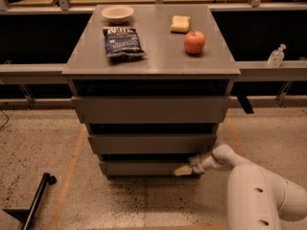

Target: Open bottom drawer

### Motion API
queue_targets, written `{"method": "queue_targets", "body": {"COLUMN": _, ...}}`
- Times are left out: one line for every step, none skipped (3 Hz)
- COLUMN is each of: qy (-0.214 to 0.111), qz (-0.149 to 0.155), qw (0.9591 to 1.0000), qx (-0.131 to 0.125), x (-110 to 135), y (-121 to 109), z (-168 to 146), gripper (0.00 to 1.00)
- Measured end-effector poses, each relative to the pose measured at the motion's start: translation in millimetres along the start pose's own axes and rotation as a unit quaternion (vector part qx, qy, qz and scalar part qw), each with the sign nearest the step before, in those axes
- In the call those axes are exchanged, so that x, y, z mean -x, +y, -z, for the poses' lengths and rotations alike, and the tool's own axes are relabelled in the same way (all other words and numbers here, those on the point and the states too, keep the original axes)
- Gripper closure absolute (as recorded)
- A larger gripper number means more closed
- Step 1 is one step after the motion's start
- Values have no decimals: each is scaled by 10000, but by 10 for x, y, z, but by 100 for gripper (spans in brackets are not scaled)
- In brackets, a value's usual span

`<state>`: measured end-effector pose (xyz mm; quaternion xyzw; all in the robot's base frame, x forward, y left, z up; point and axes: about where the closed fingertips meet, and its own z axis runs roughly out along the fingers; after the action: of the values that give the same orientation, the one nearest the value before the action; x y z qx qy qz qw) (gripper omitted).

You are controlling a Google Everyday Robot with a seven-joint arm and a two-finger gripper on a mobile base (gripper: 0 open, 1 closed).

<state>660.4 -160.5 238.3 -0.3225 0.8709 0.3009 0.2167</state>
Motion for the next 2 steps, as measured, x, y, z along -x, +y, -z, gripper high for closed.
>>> {"method": "queue_targets", "body": {"qy": 0, "qz": 0, "qw": 10000, "qx": 0, "x": 3, "y": 2, "z": 4, "gripper": 65}}
{"method": "queue_targets", "body": {"qy": -69, "qz": -154, "qw": 9998, "qx": 112, "x": -158, "y": -8, "z": -134, "gripper": 87}}
